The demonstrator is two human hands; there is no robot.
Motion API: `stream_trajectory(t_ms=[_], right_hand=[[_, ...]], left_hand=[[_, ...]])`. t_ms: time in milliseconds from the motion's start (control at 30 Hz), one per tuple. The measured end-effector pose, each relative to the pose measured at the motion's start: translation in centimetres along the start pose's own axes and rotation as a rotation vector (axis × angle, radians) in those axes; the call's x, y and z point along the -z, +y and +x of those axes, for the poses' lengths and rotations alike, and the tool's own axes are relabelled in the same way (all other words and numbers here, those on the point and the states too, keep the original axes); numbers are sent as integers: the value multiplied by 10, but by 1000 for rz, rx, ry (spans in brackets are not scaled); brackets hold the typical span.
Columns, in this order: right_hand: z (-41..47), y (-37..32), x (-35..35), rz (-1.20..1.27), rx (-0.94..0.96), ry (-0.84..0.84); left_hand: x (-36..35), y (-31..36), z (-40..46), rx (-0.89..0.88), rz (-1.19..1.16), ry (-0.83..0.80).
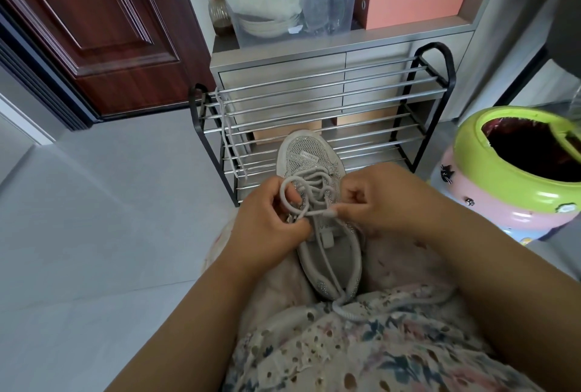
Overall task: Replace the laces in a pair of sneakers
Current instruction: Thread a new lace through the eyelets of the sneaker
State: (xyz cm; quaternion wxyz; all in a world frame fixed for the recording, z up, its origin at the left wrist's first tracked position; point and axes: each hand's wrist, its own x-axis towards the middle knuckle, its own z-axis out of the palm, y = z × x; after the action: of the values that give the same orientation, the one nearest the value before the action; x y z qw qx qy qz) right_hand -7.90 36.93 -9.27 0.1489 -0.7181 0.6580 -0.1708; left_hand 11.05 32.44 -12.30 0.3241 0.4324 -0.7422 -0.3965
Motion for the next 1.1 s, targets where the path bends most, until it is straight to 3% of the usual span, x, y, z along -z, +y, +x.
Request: stream_trajectory(t_ms=[133,367,433,500,633,700,767,900,1000,1100], right_hand=[[-3,11,12,356,-84,76],[-7,41,29,434,-222,301],[-10,43,34,494,-205,297],[-13,39,37,544,-119,160],[-19,14,31,612,132,-428],[-20,4,27,502,206,-550],[-17,-3,23,400,196,-477],[-8,-13,11,234,107,-115],[-6,-19,-7,-116,157,-6],[-3,-19,-20,-269,194,100]], left_hand=[[1,0,-1,25,-23,-12],[3,-1,0,74,-176,9],[3,-2,0,75,-192,-14],[5,-3,1,64,-218,-56],[8,-4,2,32,-269,-132],[9,-5,2,22,-273,-154],[9,-5,2,27,-284,-161],[10,-6,3,43,-294,-177],[10,-6,3,52,-290,-182],[10,-5,3,56,-297,-171]])
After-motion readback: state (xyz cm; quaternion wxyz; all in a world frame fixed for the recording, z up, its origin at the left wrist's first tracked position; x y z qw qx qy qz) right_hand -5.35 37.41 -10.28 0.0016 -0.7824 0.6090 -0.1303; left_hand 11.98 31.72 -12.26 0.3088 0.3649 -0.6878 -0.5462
